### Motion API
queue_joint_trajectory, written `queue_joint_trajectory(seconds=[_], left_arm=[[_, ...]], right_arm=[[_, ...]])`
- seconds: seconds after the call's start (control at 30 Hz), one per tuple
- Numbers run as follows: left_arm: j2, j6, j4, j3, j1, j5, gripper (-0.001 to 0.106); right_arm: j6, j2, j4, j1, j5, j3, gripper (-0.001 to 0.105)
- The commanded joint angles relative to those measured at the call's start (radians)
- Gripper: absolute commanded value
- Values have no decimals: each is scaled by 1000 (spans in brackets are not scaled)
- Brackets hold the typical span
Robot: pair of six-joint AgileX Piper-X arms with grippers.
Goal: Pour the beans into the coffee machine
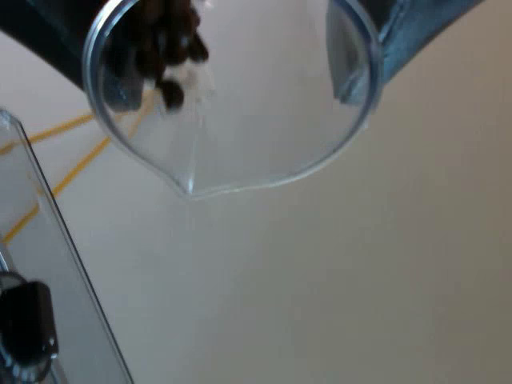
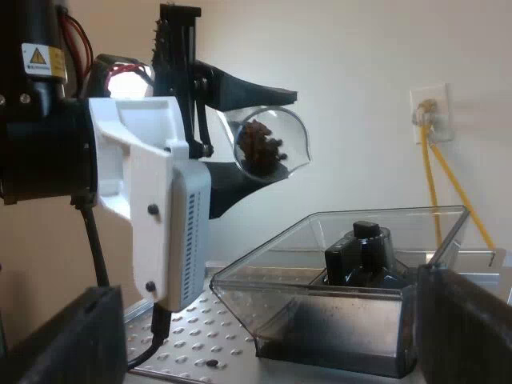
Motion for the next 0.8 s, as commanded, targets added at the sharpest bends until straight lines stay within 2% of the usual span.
queue_joint_trajectory(seconds=[0.03, 0.27, 0.43, 0.6, 0.8], left_arm=[[-8, 42, -18, -5, -1, 27, 37], [-3, 157, -18, -5, -1, 27, 37], [-3, 236, -18, -5, -1, 50, 37], [-3, 272, -18, -5, -1, 88, 37], [-3, 280, -18, -5, -1, 88, 37]], right_arm=[[-3, -4, -21, 2, -3, -11, 79], [-3, -4, -21, 2, -3, -11, 79], [-3, -4, -21, 2, -3, -11, 79], [-3, -4, -13, 2, -3, -11, 79], [-3, -4, -6, 2, -3, -11, 79]])
